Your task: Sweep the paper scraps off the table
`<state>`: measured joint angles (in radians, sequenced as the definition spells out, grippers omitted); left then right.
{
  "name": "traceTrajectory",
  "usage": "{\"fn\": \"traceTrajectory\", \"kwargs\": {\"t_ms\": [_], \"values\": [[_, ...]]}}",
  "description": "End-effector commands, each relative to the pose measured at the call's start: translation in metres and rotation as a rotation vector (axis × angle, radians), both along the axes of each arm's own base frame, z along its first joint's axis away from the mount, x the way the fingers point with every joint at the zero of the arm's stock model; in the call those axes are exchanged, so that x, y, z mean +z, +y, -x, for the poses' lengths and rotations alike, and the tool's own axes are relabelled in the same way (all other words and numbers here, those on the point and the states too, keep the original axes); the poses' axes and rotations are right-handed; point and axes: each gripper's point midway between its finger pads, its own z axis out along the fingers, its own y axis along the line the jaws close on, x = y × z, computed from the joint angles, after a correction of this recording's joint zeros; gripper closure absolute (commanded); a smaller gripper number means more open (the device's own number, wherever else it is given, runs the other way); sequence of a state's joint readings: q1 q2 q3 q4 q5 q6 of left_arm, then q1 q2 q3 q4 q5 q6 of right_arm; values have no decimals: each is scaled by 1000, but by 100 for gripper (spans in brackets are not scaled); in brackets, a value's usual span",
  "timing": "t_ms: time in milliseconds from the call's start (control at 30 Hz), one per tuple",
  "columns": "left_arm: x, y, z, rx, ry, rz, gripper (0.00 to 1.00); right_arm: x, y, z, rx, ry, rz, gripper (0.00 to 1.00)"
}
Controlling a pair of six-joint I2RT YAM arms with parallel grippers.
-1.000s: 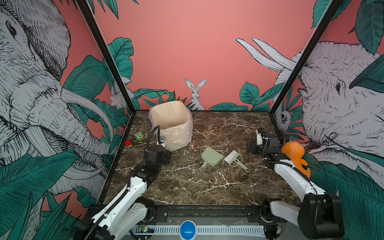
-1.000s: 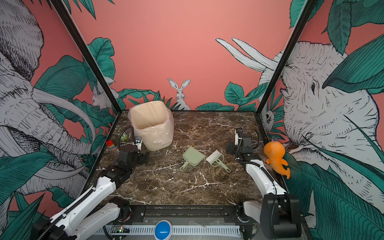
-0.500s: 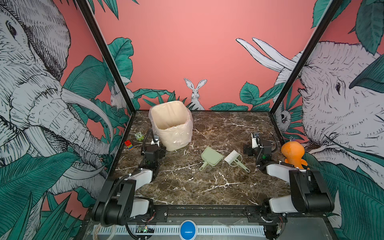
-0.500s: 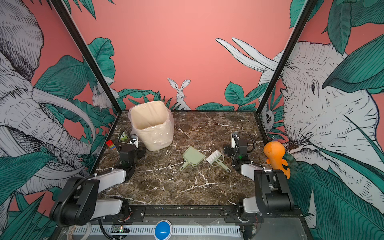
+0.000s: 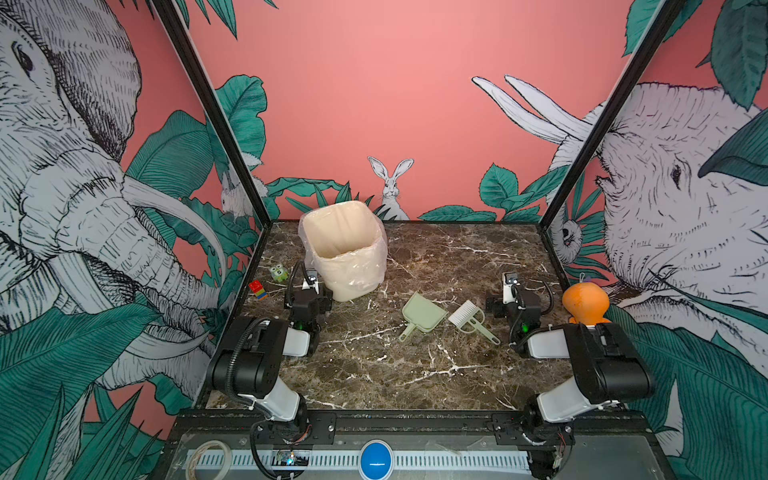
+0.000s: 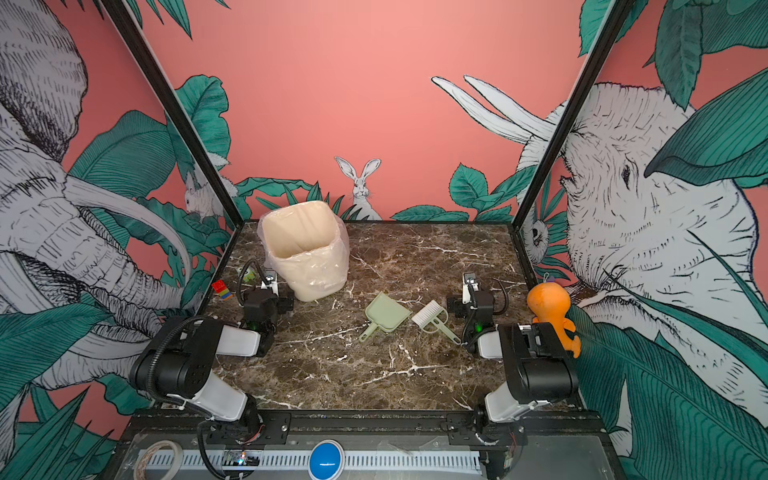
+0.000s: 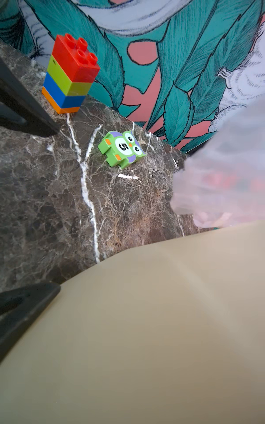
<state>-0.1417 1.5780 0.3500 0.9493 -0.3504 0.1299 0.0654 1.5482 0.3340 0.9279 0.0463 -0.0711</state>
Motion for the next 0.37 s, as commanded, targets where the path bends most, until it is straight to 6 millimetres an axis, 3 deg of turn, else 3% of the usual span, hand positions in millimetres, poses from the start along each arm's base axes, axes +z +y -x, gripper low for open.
{"fn": "traceTrajectory", "kwargs": {"t_ms": [0,267,333], "values": [[18,0,-7,3,-62,24,0,20,-1,-9,-11,-80,-4,1],[17,0,-8,0,-50,28,0,20,-3,-10,-21,-73,-14,1],[18,0,-8,0,-54,29,0,21,-25,-10,-156,-74,-18,1]]}}
